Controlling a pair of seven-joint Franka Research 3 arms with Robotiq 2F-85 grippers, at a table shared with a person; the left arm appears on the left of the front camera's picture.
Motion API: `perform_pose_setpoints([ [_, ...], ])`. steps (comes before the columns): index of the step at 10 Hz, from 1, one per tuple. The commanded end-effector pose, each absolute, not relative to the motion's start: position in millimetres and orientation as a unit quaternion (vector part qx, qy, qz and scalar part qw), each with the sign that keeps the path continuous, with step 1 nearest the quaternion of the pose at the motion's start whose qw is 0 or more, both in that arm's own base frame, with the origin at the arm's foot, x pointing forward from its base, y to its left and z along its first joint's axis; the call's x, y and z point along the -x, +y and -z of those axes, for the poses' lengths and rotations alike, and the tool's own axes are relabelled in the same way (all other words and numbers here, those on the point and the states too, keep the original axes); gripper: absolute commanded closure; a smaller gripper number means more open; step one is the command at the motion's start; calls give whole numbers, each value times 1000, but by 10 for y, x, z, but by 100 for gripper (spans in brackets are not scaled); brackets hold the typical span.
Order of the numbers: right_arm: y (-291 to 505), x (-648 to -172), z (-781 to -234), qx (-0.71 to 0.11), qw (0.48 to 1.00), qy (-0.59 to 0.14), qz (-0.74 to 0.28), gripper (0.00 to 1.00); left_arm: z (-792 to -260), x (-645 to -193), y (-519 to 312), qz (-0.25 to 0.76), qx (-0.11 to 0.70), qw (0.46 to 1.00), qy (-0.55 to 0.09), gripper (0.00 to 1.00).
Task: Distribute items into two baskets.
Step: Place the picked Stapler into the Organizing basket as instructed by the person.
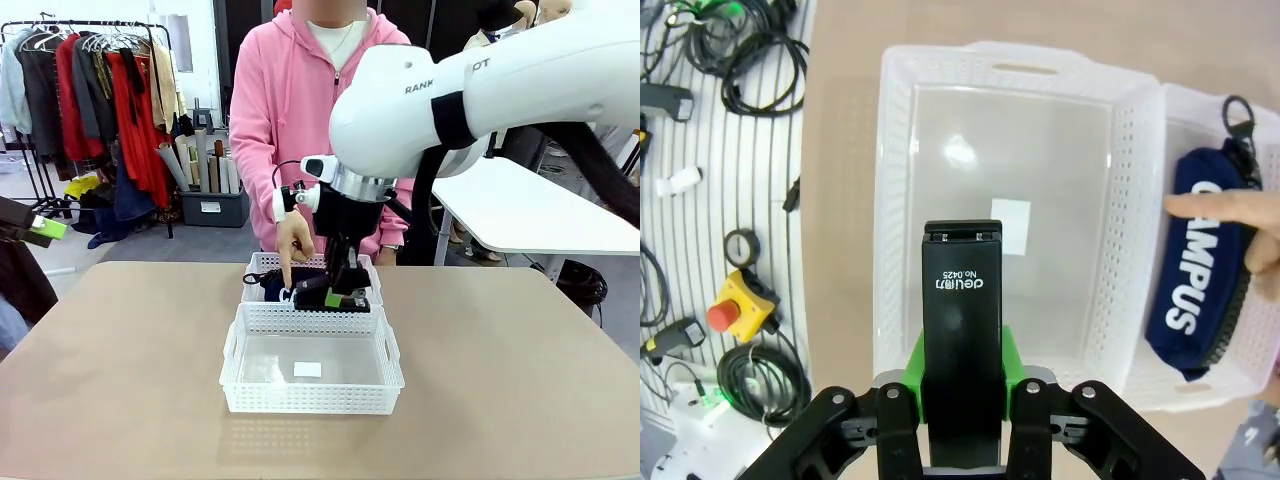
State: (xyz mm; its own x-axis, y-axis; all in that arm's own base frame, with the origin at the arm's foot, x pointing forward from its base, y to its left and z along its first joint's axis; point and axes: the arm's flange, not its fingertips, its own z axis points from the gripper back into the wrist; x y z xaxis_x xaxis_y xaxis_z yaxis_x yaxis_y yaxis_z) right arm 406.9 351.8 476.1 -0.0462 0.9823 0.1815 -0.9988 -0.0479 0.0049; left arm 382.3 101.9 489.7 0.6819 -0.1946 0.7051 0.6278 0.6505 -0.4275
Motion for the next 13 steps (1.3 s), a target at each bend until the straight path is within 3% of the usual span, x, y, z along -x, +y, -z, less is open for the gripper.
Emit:
perform_pose_setpoints([
  [1, 3576, -4062, -4690, -48, 708, -75, -701, 100, -4902, -3815, 1023, 241, 341, 851, -318, 0],
  [13, 3677, -4255, -3578, -38, 701, -46, -711, 100, -4902, -3815, 1023, 241, 341, 851, -318, 0],
])
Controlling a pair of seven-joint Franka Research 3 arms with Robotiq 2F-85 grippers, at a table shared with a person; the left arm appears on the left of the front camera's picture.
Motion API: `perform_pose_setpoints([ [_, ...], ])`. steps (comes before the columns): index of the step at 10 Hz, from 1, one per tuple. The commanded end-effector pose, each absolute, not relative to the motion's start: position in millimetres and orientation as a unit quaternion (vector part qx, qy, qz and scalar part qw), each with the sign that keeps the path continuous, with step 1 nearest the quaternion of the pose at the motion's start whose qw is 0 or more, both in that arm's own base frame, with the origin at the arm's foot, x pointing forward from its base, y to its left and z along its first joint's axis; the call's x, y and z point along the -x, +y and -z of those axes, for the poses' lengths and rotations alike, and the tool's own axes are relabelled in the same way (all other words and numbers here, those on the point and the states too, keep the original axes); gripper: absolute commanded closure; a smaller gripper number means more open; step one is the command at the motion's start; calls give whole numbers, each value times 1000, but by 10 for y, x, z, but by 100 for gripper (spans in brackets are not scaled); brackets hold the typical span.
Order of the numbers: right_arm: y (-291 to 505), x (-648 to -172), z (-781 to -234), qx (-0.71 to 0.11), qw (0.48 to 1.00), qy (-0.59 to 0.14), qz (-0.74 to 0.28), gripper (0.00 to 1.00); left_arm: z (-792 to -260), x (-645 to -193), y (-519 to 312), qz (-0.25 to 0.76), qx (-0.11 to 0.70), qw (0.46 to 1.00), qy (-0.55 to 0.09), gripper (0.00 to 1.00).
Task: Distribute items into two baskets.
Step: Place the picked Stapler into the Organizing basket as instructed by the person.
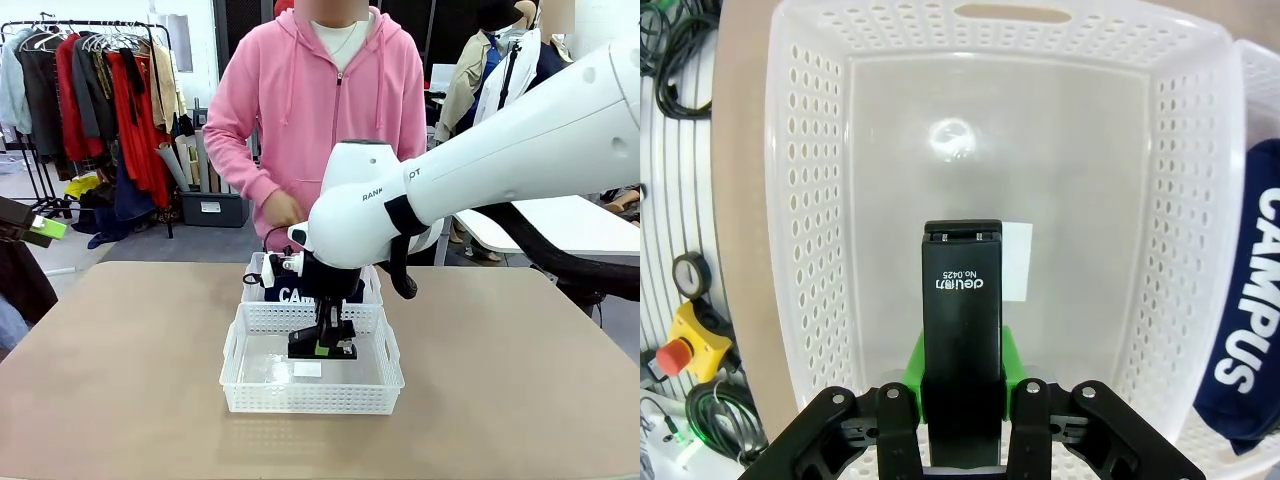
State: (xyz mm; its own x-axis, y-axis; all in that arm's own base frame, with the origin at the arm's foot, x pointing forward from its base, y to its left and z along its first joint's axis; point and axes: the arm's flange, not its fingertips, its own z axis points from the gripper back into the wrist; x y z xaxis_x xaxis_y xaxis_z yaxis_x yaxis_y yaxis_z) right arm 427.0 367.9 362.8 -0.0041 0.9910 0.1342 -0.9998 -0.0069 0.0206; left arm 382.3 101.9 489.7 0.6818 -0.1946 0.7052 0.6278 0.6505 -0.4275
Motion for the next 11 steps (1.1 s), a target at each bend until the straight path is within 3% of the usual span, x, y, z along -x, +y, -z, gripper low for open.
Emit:
perform_pose_setpoints([
  [1, 3695, -4253, -3518, -39, 699, -40, -713, 100, -4902, -3815, 1023, 241, 341, 851, -318, 0],
  [11, 3773, -4315, -3268, -44, 698, -21, -715, 100, -4902, -3815, 1023, 241, 341, 851, -318, 0],
])
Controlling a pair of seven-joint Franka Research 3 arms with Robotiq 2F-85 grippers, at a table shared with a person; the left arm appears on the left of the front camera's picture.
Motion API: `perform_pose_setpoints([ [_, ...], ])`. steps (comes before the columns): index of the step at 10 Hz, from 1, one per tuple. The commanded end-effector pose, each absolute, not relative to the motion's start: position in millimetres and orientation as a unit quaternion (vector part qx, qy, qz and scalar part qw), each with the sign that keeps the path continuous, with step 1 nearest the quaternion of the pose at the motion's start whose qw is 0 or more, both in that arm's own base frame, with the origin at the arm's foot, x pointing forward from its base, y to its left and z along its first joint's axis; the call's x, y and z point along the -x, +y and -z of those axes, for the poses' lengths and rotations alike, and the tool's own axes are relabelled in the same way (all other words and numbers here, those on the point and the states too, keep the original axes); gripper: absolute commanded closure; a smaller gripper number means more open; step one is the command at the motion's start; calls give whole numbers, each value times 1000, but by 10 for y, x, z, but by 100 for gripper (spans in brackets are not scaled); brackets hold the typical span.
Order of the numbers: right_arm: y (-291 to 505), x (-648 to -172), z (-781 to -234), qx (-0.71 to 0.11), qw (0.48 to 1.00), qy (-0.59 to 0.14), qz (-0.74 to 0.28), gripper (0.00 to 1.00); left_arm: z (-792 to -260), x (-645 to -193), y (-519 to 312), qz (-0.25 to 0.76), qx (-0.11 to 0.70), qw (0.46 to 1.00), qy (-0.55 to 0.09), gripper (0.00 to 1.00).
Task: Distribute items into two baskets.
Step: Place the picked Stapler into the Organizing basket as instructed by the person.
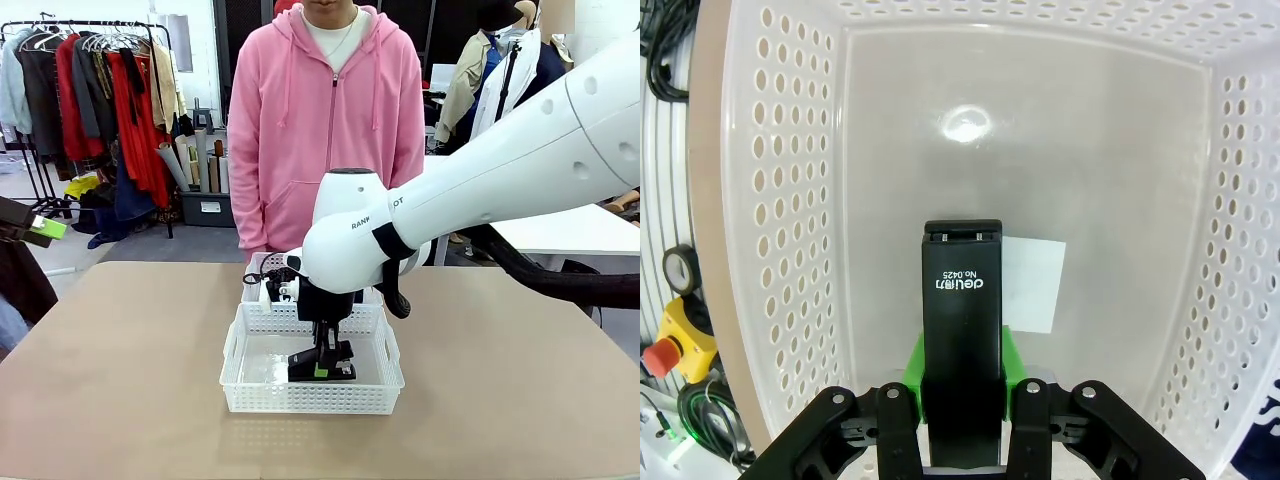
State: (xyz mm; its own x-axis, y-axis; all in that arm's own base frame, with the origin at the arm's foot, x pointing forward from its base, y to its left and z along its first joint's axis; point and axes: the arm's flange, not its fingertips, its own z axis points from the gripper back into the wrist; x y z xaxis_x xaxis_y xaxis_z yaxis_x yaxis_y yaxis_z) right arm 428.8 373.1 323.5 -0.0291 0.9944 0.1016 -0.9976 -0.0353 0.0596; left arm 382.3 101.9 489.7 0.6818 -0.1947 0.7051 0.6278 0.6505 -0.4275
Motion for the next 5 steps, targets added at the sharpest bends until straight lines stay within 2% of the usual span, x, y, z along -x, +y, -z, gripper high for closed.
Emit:
perform_pose_setpoints([
  [1, 3766, -4313, -3273, -44, 698, -23, -714, 98, -4902, -3815, 1023, 241, 341, 851, -318, 0],
  [2, 3765, -4311, -3267, -42, 698, -23, -715, 88, -4902, -3815, 1023, 241, 341, 851, -318, 0],
  [3, 3765, -4316, -3267, -45, 696, -20, -716, 72, -4902, -3815, 1023, 241, 341, 851, -318, 0],
  [5, 3758, -4318, -3272, -48, 695, -18, -718, 33, -4902, -3815, 1023, 241, 341, 851, -318, 0],
])
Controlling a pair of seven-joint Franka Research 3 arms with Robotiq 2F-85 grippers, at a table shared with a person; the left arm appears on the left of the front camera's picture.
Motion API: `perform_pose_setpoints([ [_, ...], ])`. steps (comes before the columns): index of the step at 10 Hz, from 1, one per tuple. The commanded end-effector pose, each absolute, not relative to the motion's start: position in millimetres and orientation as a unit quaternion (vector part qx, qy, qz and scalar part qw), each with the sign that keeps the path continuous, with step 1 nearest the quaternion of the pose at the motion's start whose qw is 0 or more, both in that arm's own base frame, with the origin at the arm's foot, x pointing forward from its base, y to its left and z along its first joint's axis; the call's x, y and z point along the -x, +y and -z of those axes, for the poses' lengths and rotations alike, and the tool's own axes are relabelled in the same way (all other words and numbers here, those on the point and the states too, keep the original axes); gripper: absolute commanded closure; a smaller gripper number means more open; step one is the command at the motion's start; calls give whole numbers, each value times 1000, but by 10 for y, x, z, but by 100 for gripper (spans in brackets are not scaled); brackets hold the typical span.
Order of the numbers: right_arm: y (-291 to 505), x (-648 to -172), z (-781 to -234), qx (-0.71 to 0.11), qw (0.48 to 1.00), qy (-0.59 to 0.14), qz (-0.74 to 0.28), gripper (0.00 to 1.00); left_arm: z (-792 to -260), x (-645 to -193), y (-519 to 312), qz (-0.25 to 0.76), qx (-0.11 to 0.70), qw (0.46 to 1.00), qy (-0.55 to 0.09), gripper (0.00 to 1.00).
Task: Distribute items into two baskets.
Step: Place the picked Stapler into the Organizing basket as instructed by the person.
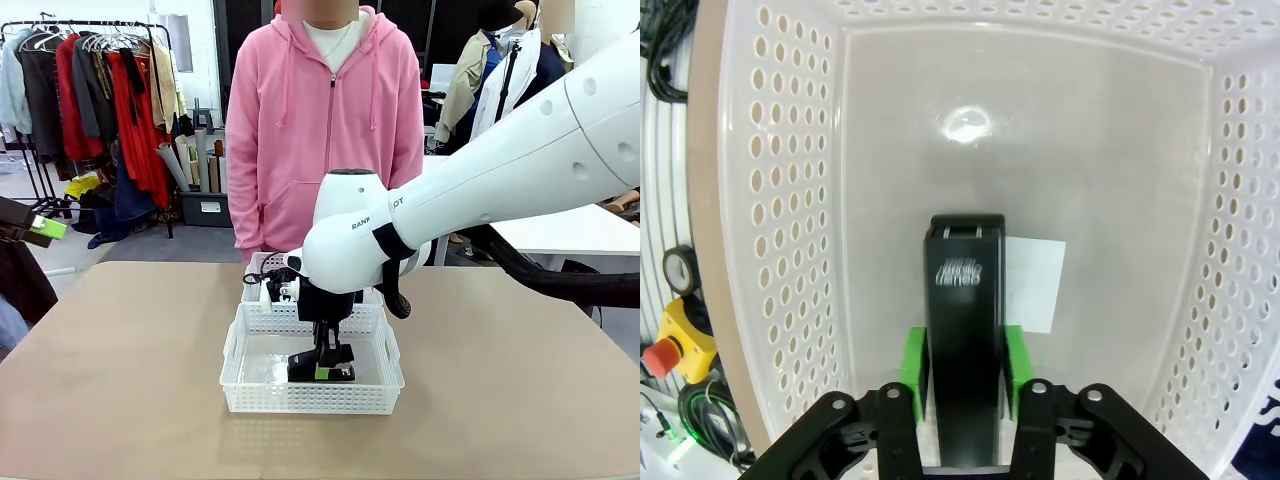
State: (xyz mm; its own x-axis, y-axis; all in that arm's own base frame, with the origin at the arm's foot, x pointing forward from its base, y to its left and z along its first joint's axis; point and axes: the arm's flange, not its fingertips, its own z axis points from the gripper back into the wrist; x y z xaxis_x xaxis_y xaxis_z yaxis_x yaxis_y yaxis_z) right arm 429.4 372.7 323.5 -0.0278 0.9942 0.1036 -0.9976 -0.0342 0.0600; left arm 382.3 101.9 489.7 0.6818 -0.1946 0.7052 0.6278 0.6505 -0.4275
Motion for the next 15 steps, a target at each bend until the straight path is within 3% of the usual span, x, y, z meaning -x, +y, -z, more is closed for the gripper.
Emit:
perform_pose_setpoints([
  [1, 3749, -4317, -3309, -43, 695, -22, -717, 14, -4902, -3815, 1023, 241, 341, 851, -318, 0],
  [2, 3738, -4319, -3347, -42, 695, -26, -717, 0, -4902, -3815, 1023, 241, 341, 851, -318, 0],
  [8, 3547, -4357, -3699, -51, 710, 0, -702, 0, -4902, -3815, 1023, 241, 341, 851, -318, 0],
  [15, 3580, -4337, -3613, -48, 701, -7, -711, 0, -4902, -3815, 1023, 241, 341, 851, -318, 0],
])
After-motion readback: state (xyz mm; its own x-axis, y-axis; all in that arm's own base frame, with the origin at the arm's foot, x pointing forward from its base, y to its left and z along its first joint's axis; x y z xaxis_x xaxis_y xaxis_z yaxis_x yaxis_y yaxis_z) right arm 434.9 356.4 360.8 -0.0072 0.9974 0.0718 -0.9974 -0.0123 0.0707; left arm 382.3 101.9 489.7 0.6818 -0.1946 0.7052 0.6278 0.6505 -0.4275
